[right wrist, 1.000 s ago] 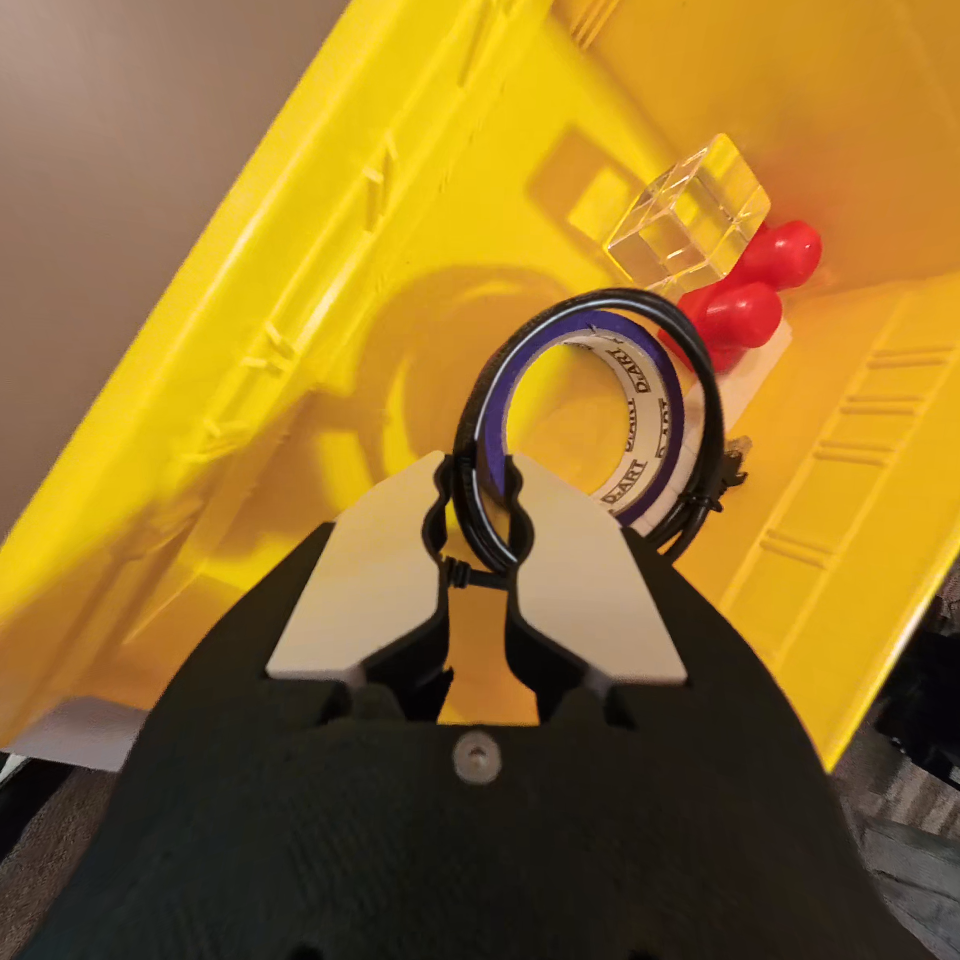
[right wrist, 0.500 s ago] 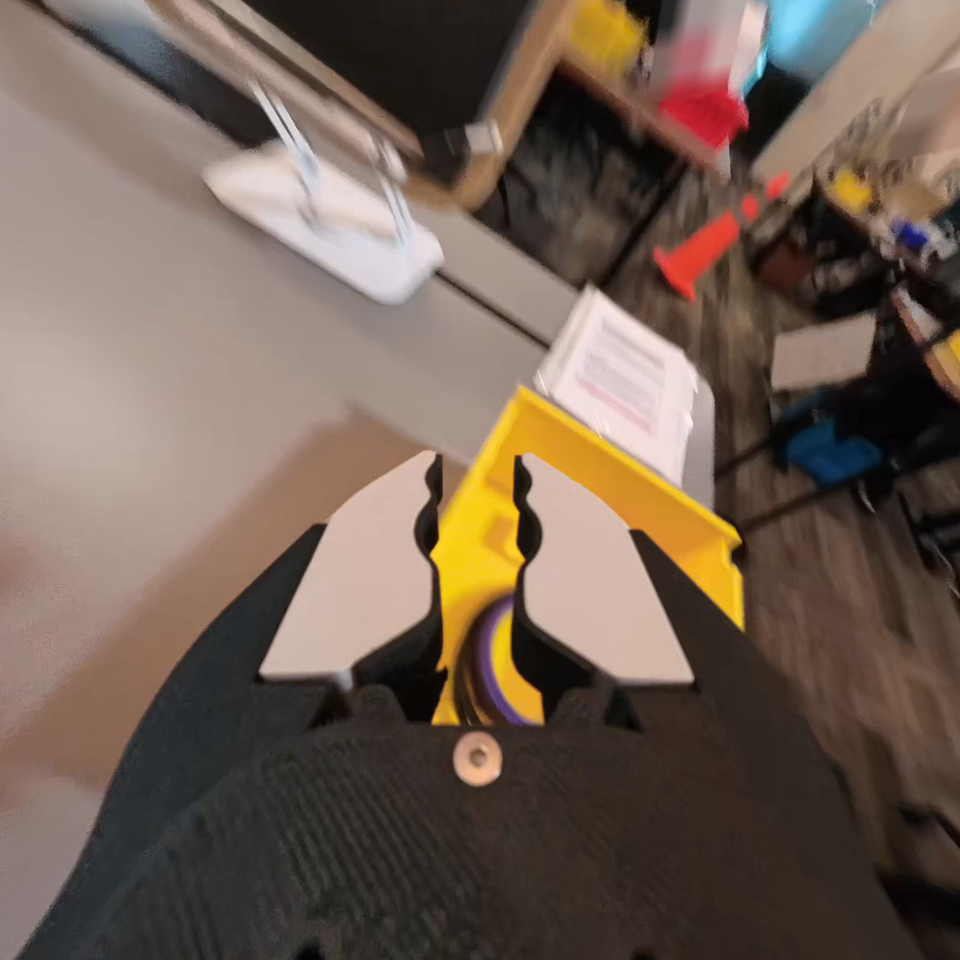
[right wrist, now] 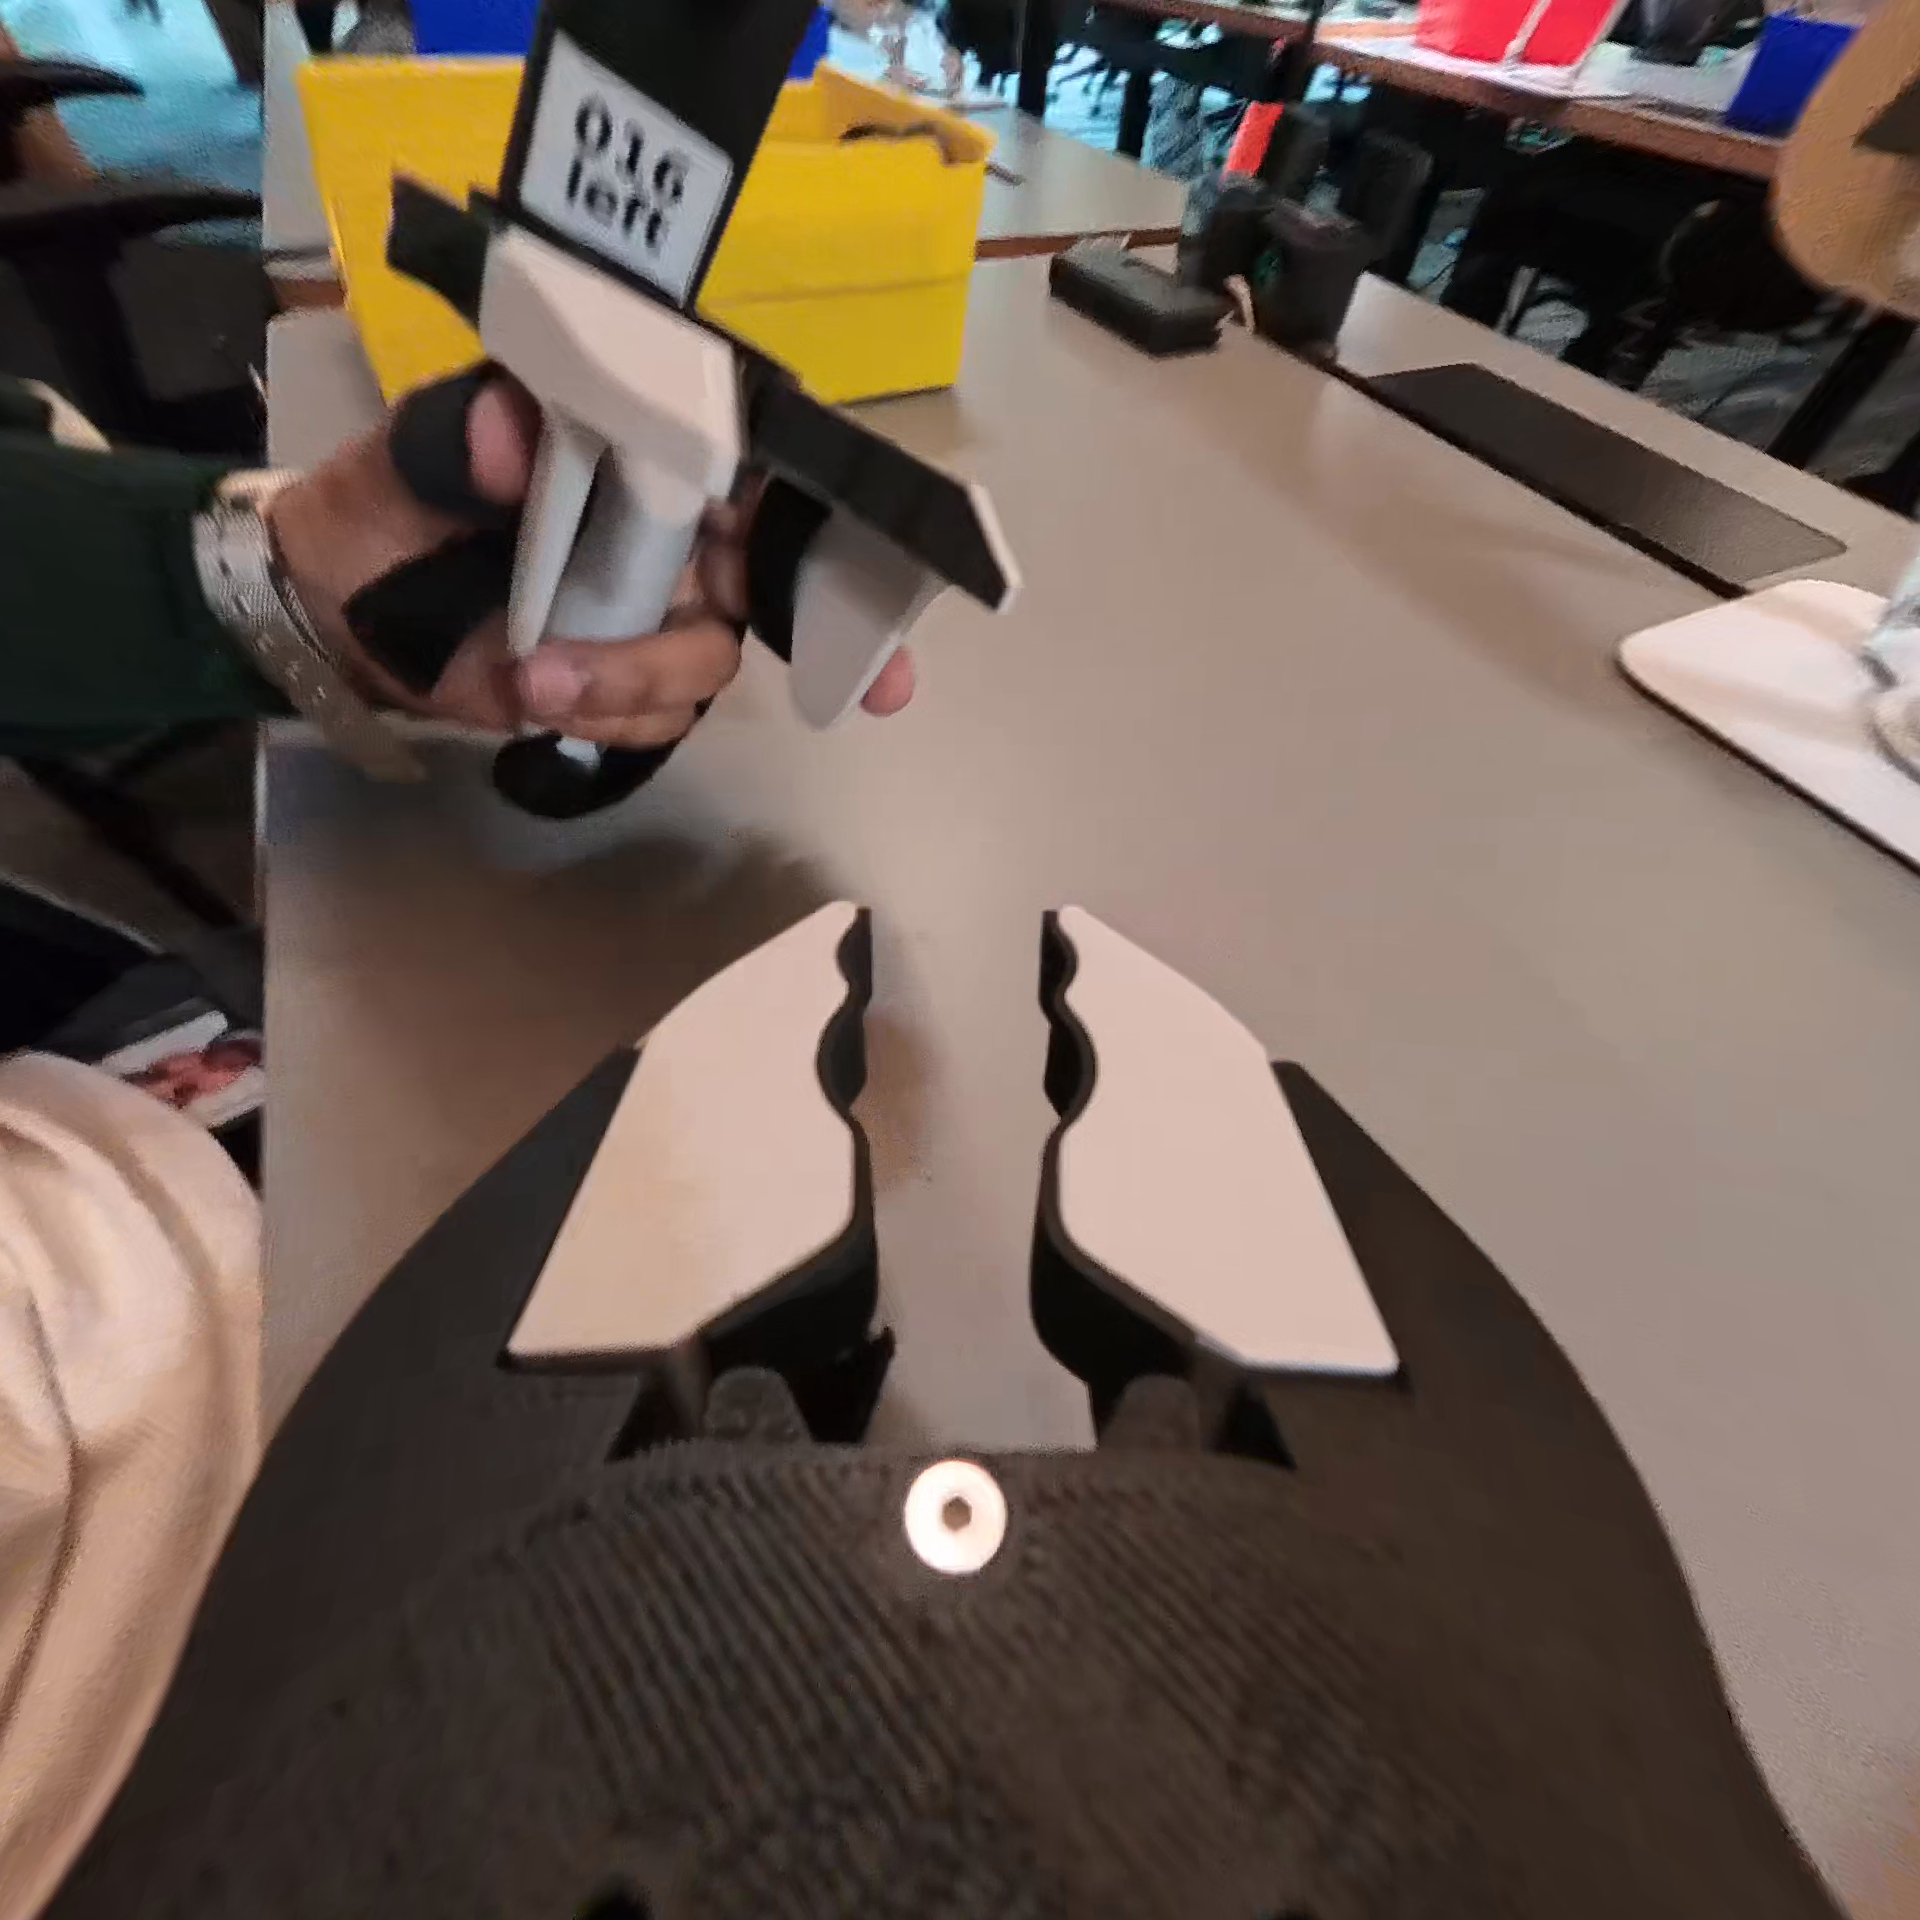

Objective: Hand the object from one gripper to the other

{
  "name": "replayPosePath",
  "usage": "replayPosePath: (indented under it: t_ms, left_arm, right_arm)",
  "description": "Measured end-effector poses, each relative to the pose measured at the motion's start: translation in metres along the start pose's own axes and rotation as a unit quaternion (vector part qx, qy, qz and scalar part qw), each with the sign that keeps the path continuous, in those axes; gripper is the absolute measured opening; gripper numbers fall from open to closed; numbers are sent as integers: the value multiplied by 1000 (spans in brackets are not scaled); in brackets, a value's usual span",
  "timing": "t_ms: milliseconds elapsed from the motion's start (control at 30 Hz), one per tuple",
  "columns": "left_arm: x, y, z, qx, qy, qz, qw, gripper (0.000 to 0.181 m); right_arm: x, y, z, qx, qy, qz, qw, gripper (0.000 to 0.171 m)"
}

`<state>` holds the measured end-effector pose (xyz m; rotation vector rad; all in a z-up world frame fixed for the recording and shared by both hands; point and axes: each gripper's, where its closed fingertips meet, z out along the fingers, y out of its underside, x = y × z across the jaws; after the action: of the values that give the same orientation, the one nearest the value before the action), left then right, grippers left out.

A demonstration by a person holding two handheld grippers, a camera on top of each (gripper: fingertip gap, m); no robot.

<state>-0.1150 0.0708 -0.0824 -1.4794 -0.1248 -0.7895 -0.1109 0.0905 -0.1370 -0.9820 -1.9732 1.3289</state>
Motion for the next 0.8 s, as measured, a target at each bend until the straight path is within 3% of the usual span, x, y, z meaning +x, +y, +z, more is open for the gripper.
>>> replayPosePath:
  t_ms: [133, 367, 467, 567, 667, 733, 800]
  left_arm:
    - [-10, 8, 0, -29, -39, 29, 998, 42]
    - [-17, 10, 0, -54, -93, 71, 992, 36]
    - [-13, -15, -12, -38, -123, 105, 986, 34]
    - [-7, -69, -53, -7, -188, 178, 966, 33]
    - [-6, -128, -132, 15, -321, 251, 913, 26]
    - [-19, -154, -217, 9, -489, 255, 834, 20]
    - [-21, -163, -294, 5, -600, 254, 759, 15]
  right_arm:
    - [8, 13, 9, -30, 13, -43, 999, 32]
    - [25, 13, -7, -8, 18, 24, 1000, 31]
    - [29, 12, -12, 1, 20, 39, 999, 30]
    - [31, 11, -14, 9, 18, 49, 999, 30]
    - [29, 12, -13, 5, 16, 48, 999, 30]
    - [28, 14, -11, -2, 14, 44, 999, 30]
    - [27, 15, -10, -8, 15, 37, 999, 30]
